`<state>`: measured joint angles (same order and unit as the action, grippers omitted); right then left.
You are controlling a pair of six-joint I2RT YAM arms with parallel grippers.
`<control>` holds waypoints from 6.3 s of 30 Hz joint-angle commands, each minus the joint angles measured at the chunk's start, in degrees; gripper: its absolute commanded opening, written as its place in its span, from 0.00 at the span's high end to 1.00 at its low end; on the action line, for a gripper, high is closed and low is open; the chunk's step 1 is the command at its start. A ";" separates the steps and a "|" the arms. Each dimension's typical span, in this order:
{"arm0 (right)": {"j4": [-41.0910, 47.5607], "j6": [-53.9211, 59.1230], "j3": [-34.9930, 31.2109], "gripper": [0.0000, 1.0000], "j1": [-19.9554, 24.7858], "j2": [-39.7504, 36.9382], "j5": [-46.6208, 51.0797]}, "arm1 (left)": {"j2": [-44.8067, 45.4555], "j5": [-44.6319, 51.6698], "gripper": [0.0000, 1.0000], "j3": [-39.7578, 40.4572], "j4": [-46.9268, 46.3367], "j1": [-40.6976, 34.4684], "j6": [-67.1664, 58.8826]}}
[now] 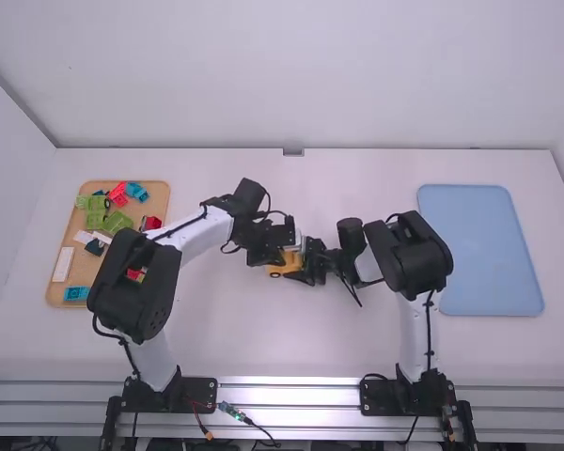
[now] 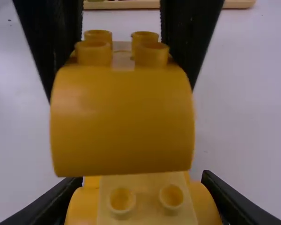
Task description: Assemble lego blocks to make yellow taxi
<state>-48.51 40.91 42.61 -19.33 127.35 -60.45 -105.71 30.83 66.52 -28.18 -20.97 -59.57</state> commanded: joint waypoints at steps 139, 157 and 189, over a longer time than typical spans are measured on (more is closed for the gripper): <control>7.15 2.38 2.43 0.49 -0.11 1.11 3.06 | 2.40 -12.17 0.01 -7.93 -2.21 11.28 -1.77; 6.93 0.92 2.43 0.46 -0.09 1.11 3.06 | 3.78 14.64 0.01 -15.50 4.57 22.38 -21.64; 7.17 0.87 2.38 0.21 -0.09 1.11 3.02 | 3.78 14.62 0.16 -30.27 30.36 21.77 -10.38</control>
<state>-41.80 42.17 45.04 -19.33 127.39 -58.08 -102.63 43.77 36.58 2.37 0.91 -68.88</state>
